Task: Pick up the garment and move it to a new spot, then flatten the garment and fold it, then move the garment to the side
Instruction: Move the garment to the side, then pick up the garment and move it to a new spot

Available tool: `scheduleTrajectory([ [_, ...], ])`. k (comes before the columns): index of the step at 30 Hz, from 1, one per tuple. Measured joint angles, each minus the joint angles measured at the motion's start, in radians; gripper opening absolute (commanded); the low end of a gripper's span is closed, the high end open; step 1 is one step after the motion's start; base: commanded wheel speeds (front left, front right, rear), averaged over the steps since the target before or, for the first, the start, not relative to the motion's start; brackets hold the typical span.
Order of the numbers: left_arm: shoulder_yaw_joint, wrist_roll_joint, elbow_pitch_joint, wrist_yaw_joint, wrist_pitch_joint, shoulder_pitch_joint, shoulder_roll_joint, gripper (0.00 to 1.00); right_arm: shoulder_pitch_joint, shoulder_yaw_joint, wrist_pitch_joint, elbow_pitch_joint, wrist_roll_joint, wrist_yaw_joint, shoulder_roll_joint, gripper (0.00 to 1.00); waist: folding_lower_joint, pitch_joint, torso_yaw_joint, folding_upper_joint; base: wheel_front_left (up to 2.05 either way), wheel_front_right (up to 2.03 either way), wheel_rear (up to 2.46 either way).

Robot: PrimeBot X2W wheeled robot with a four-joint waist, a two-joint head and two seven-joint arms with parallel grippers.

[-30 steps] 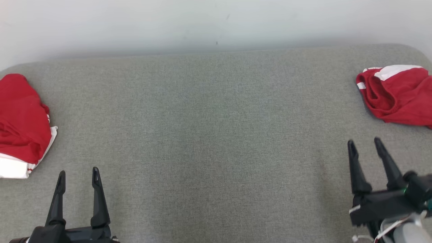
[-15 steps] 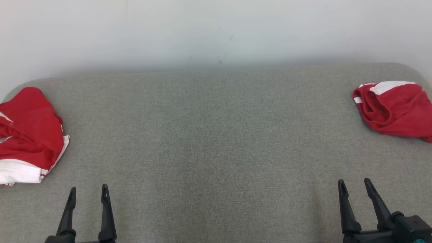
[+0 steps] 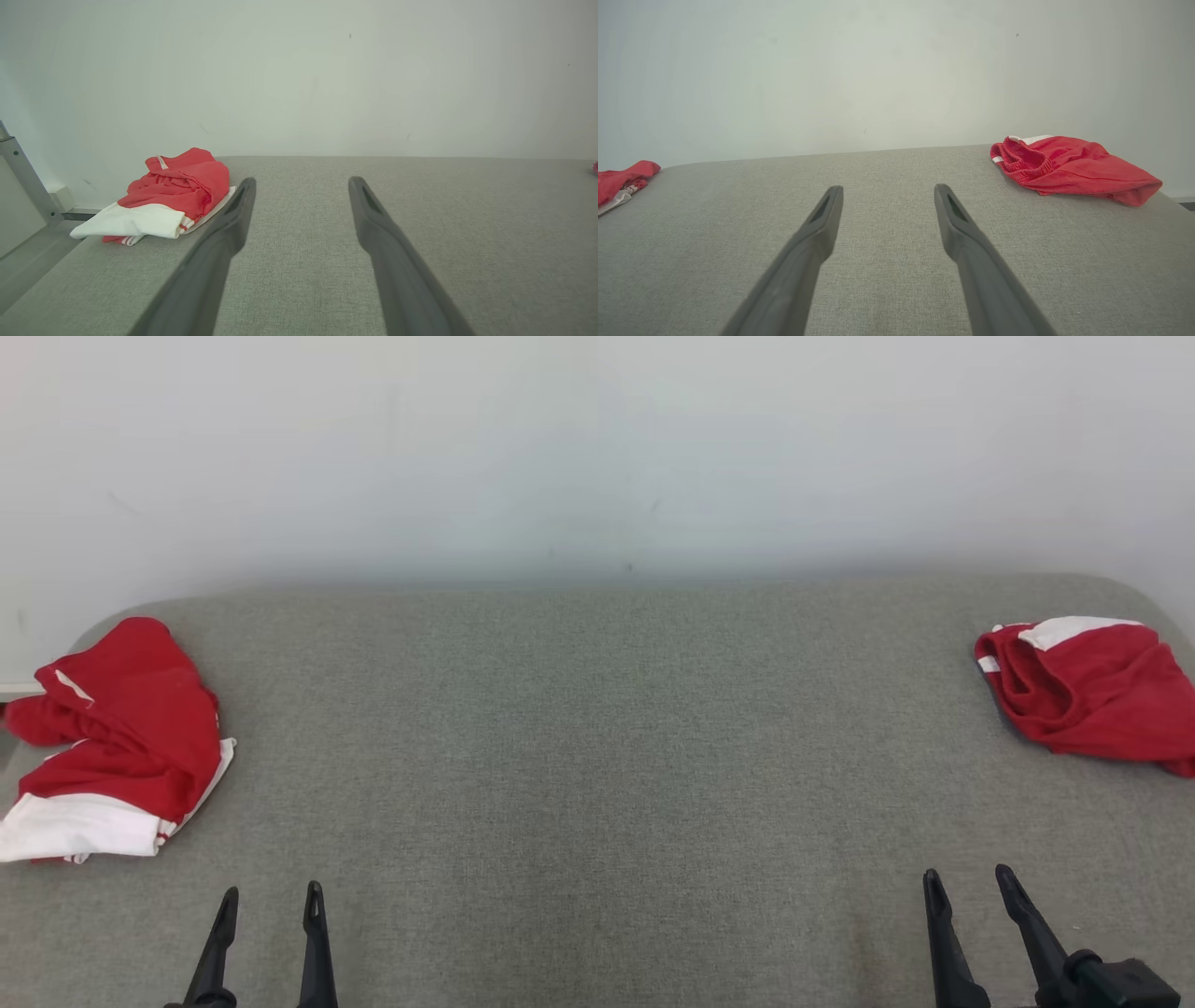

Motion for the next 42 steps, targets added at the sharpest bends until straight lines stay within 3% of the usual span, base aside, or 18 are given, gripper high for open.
scheduleTrajectory([
  [42, -0.044, -0.019, 0.032, 0.001, 0.024, 0.010, 0.048, 1.00, 0.046, -0.002, 0.039, -0.025, -0.015, 0.000, 0.026, 1.00, 0.0001, -0.025, 0.036, 0.0001, 0.00, 0.00, 0.00],
])
